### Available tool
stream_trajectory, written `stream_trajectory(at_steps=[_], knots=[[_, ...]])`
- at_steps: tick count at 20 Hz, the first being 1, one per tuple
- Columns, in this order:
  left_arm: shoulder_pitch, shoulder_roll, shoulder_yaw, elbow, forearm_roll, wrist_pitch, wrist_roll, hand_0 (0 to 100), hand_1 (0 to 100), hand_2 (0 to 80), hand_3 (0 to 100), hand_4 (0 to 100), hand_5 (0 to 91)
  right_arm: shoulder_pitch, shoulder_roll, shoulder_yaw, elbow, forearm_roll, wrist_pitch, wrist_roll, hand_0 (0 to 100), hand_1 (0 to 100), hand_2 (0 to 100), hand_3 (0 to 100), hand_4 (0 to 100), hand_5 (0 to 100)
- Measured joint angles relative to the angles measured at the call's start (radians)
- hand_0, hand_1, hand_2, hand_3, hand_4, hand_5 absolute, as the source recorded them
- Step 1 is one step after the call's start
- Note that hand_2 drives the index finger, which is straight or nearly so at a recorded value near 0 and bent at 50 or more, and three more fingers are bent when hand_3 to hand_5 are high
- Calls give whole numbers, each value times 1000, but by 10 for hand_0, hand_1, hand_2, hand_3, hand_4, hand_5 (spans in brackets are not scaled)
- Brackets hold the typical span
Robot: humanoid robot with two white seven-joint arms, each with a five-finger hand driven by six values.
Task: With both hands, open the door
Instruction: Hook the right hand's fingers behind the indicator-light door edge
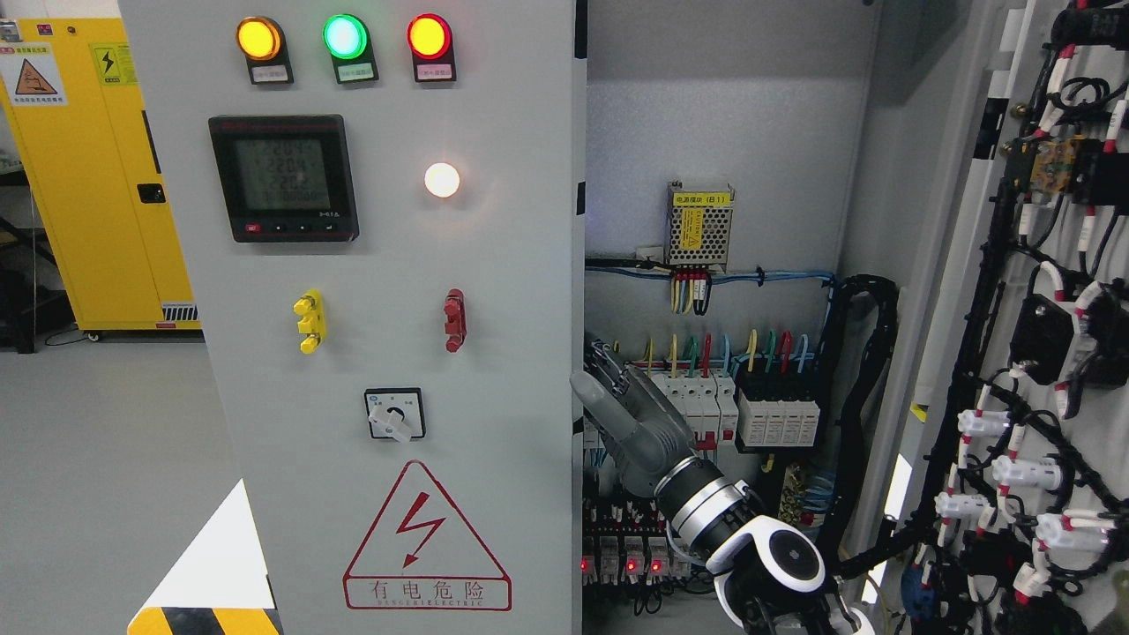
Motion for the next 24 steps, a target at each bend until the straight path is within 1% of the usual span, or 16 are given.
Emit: stream_trajectory(at_steps=[4, 7, 11, 15, 18, 24], knots=[[0, 3, -1, 2, -1, 9, 1, 120, 556, 0, 0, 0, 0, -15, 0, -2, 16, -1, -2, 11, 0, 500, 40, 0, 0, 0], [0, 7, -1, 3, -1, 11, 1, 120, 556, 0, 0, 0, 0, -25, 0, -6, 27, -2, -3, 45, 0, 500, 40, 0, 0, 0], [0, 14, -2, 4, -1, 13, 5, 120, 556, 0, 0, 0, 0, -32, 0, -17, 40, -3, -3, 80, 0, 500, 40, 0, 0, 0], [0, 20, -2, 5, 0, 13, 4, 120, 556, 0, 0, 0, 0, -41, 0, -28, 56, -4, -3, 129, 0, 500, 40, 0, 0, 0], [0, 24, -2, 5, 0, 10, 1, 120, 556, 0, 0, 0, 0, -50, -1, -35, 67, -4, -1, 156, 0, 500, 40, 0, 0, 0], [-25, 39, -1, 7, 1, 7, -2, 120, 556, 0, 0, 0, 0, -72, 0, -43, 88, -4, 0, 172, 0, 500, 40, 0, 0, 0]])
